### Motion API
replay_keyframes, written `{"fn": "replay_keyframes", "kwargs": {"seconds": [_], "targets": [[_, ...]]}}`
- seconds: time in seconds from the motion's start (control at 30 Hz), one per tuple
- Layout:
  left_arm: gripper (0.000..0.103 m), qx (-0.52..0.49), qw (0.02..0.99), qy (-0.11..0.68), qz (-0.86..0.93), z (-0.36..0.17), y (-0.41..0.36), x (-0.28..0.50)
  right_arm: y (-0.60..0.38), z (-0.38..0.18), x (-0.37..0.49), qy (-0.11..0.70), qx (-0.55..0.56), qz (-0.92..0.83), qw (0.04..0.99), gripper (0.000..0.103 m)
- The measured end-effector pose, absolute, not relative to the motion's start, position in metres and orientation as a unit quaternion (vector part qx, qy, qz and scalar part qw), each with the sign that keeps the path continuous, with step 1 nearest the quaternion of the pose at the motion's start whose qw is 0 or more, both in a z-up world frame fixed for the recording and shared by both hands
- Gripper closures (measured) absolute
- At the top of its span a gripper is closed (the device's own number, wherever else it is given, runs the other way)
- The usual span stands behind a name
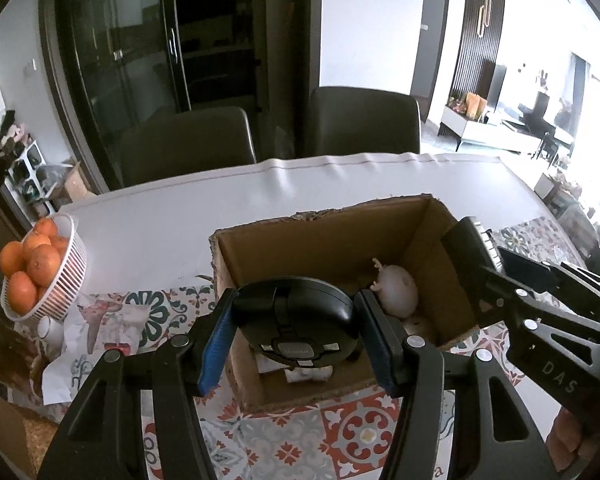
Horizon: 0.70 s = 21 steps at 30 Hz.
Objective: Organize rigid objects
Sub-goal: 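Open both grippers to drop the black device and flashlight into the box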
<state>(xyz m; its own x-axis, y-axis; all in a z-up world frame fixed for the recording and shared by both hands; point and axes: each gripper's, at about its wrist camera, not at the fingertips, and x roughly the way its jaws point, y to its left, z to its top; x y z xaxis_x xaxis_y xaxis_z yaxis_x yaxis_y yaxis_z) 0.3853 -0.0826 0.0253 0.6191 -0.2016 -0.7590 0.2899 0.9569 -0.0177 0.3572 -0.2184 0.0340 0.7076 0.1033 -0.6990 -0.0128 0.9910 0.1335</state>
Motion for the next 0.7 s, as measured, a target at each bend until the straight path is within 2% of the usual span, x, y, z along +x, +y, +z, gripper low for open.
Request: {"fn": "replay_keyframes", "kwargs": {"seconds": [0.5, 0.7], "targets": [[0.045, 0.051, 0.881, 0.456, -0.114, -0.005, -0.084, 0.403, -0.223, 0.006, 0.382, 0.438, 0.058, 0.030, 0.897, 0.065], [0.045, 0.051, 0.884, 0.452, -0.103, -0.005, -0.084, 0.402, -0.228, 0.001, 0.385, 0.445, 0.068, 0.030, 0.892, 0.056]]}}
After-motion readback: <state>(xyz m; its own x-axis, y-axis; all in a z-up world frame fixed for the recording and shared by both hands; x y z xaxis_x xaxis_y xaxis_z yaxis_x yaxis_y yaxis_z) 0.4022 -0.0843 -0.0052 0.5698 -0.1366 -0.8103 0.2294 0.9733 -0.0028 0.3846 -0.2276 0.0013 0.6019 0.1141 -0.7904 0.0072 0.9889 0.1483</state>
